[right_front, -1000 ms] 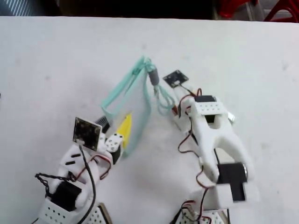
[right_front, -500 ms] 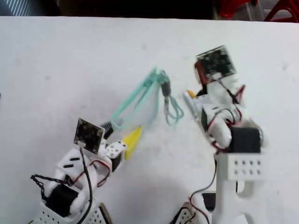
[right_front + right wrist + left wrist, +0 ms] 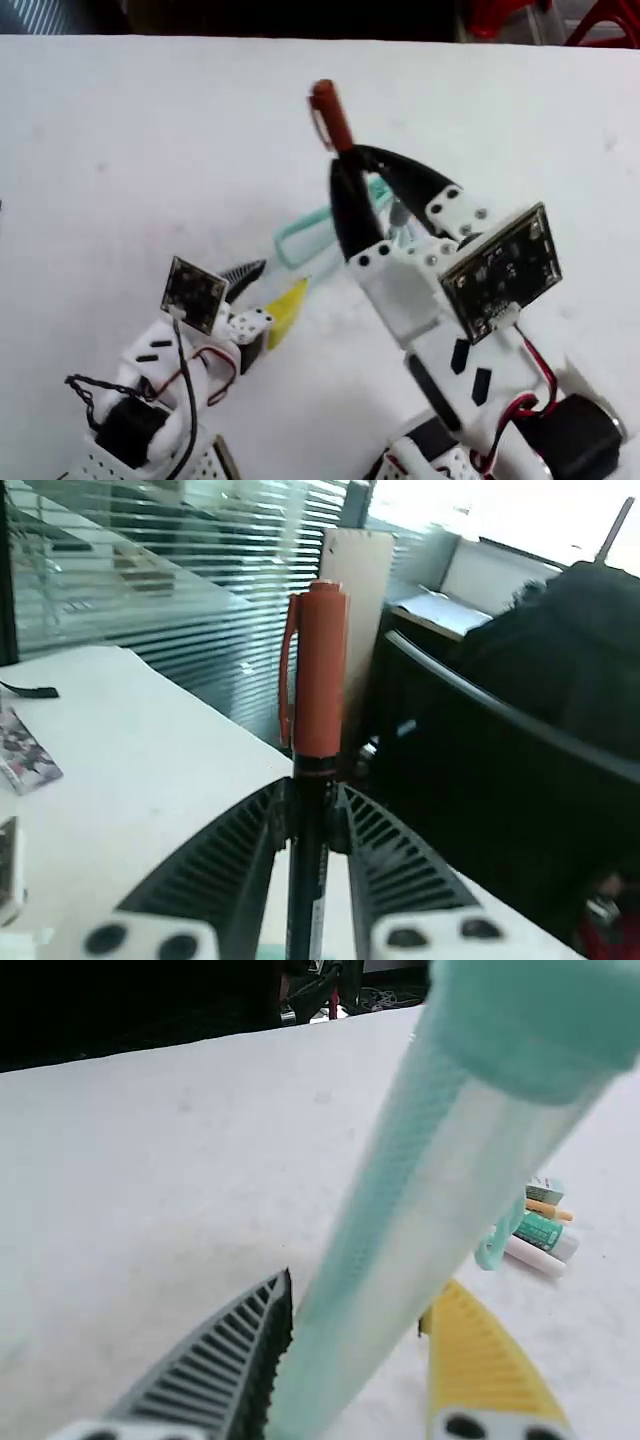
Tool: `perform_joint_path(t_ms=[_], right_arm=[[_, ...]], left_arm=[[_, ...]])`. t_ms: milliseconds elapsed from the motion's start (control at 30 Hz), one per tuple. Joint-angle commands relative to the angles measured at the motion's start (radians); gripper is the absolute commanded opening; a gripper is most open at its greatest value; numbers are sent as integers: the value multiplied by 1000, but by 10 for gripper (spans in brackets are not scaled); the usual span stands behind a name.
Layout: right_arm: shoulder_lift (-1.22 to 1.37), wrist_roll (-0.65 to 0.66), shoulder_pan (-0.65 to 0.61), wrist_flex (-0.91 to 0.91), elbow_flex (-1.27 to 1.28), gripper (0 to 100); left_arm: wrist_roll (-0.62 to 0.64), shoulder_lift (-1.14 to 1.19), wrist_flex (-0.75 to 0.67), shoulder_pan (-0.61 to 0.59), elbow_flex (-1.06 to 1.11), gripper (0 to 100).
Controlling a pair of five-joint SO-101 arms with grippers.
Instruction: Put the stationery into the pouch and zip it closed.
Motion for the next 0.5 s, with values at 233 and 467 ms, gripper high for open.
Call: perform_joint_path(t_ms=[233,467], right_arm=[[189,-17,-125,-120,5,16],[228,-18,-125,-139,78,16]], left_arm=[[2,12,-17,5,-48,225],[2,12,-17,5,-49,225]])
